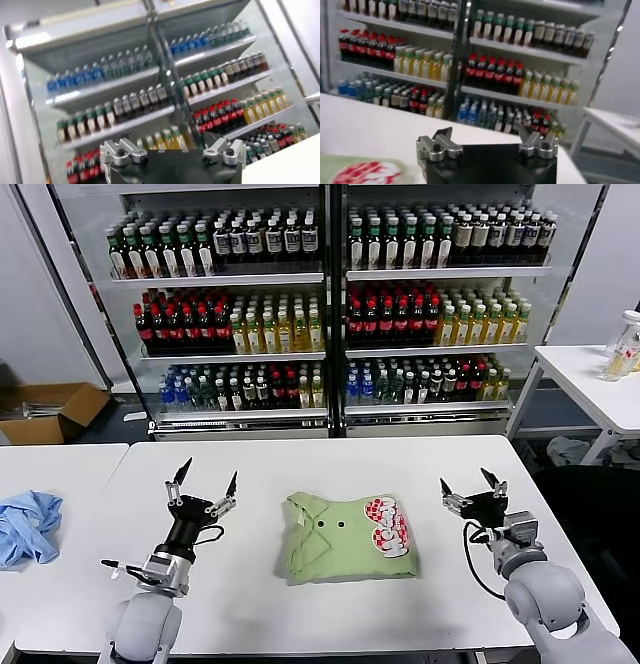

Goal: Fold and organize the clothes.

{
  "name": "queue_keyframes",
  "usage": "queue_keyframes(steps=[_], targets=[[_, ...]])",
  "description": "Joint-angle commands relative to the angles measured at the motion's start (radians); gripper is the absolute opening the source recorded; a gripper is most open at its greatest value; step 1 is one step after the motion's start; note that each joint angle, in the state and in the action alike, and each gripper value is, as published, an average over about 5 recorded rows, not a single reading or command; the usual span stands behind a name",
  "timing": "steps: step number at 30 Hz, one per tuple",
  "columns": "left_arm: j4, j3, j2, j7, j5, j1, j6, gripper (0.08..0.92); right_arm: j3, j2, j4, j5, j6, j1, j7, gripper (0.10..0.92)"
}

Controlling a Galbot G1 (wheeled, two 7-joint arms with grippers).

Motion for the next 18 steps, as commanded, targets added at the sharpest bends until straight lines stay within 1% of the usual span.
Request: queue_keyframes(steps=[1,7,12,18], targets=[[-0.024,0.006,0.009,-0.031,-0.210,-0.031,0.254,0.823,0.032,0.029,-0.118,-0.159,0.137,0.017,-0.037,0.822],[0.014,0.018,0.009,-0.033,-0.195,-0.048,0.244,0.823,0.048,0.038,-0.099,-0.158,0.142,0.004,-0.044,0.823],[0.038,0.018,0.013,-0.031,-0.168,-0.055,0.219,0.823,0.068,0.034,-0.078,-0.160,0.151,-0.005,-0.072,0.823],[0.062,0.018,0.016,-0.032,-0.135,-0.069,0.184,0.823,0.067,0.040,-0.069,-0.172,0.158,-0.011,-0.070,0.823]])
